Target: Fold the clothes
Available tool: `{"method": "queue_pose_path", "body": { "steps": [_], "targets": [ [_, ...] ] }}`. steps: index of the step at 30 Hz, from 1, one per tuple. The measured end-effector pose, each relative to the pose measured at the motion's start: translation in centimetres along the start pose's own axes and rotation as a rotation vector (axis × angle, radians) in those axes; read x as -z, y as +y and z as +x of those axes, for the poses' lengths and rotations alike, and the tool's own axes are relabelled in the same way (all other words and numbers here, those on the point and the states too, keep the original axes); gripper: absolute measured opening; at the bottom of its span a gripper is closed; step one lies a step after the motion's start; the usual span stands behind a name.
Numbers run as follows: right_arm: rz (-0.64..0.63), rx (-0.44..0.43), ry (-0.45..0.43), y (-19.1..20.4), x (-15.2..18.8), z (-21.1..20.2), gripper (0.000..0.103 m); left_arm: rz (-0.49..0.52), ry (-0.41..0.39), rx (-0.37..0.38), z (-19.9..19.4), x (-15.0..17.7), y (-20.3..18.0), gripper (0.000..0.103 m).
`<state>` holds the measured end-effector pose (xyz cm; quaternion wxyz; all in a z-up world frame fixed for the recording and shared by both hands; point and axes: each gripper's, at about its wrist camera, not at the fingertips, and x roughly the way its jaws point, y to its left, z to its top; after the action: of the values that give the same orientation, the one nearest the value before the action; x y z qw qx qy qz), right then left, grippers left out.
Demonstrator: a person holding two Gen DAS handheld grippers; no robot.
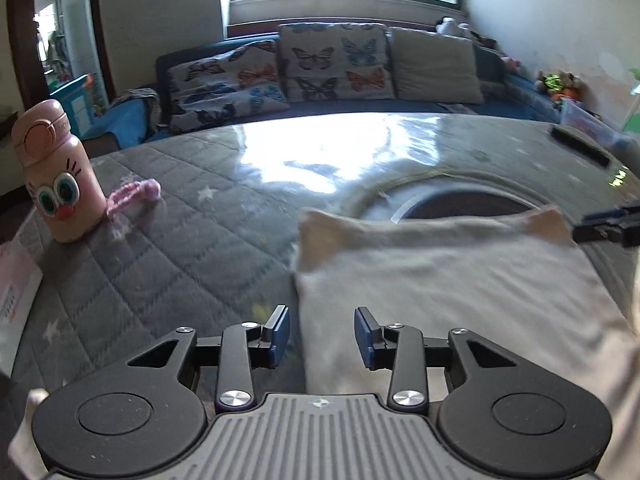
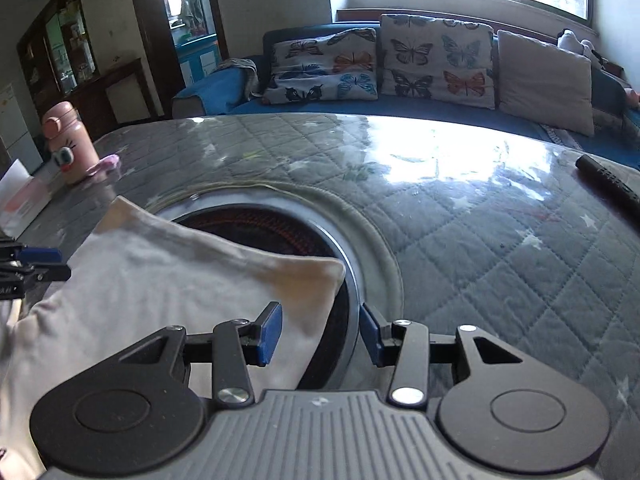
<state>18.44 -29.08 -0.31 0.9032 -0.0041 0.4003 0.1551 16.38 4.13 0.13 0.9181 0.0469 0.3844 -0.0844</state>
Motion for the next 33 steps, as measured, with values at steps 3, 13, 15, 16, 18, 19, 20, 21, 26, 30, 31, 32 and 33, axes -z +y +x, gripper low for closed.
{"method": "queue_pose_path", "body": {
  "steps": [3, 13, 15, 16, 18, 19, 20, 21, 26, 30, 31, 32, 33],
  "targets": [
    [-0.010, 0.000, 0.003, 0.1, -0.5, 0.9, 0.042, -0.022, 0.004, -0.013, 1.5, -0.9, 0.5, 0.040],
    [-0.044, 0.010, 0.018, 0.2, -1.8, 2.5, 0.005, 0.001, -0.044, 0.016, 2.6, -1.9, 0.5, 0.009],
    [-0.056, 0.014, -0.004, 0.4, -2.6, 2.4, 0.004, 0.000, -0.065, -0.003, 2.4, -2.3, 0.8, 0.009],
    [-0.063, 0.016, -0.020, 0.5, -3.1, 2.4, 0.004, -0.007, -0.076, -0.011, 2.4, -2.6, 1.1, 0.009],
    [-0.072, 0.019, -0.046, 0.6, -3.9, 2.5, 0.004, -0.023, -0.088, -0.027, 2.5, -3.0, 1.6, 0.009],
    [-0.073, 0.020, -0.060, 0.7, -4.5, 2.8, 0.004, -0.029, -0.088, -0.037, 2.6, -3.2, 1.8, 0.009],
    [-0.071, 0.021, -0.065, 0.6, -5.0, 3.3, 0.004, -0.034, -0.085, -0.044, 2.9, -3.4, 2.0, 0.009],
    [-0.069, 0.023, -0.065, 0.5, -5.4, 3.8, 0.005, -0.038, -0.079, -0.051, 3.2, -3.5, 2.2, 0.009],
    [-0.062, 0.020, -0.061, 0.4, -6.0, 4.4, 0.011, -0.042, -0.051, -0.067, 3.3, -3.2, 2.3, 0.013],
    [-0.080, 0.012, -0.058, 0.4, -5.2, 2.5, 0.030, -0.033, -0.064, -0.049, 1.6, -2.5, 1.5, 0.029],
    [-0.087, 0.012, -0.058, 0.4, -4.7, 1.8, 0.034, -0.024, -0.070, -0.043, 1.0, -2.2, 1.0, 0.041],
    [-0.096, 0.012, -0.055, 0.4, -4.0, 0.8, 0.035, -0.009, -0.076, -0.036, 0.3, -1.9, 0.5, 0.045],
    [-0.102, 0.012, -0.050, 0.5, -3.4, 0.0, 0.036, 0.008, -0.082, -0.024, -0.4, -1.6, -0.2, 0.045]
  ]
}}
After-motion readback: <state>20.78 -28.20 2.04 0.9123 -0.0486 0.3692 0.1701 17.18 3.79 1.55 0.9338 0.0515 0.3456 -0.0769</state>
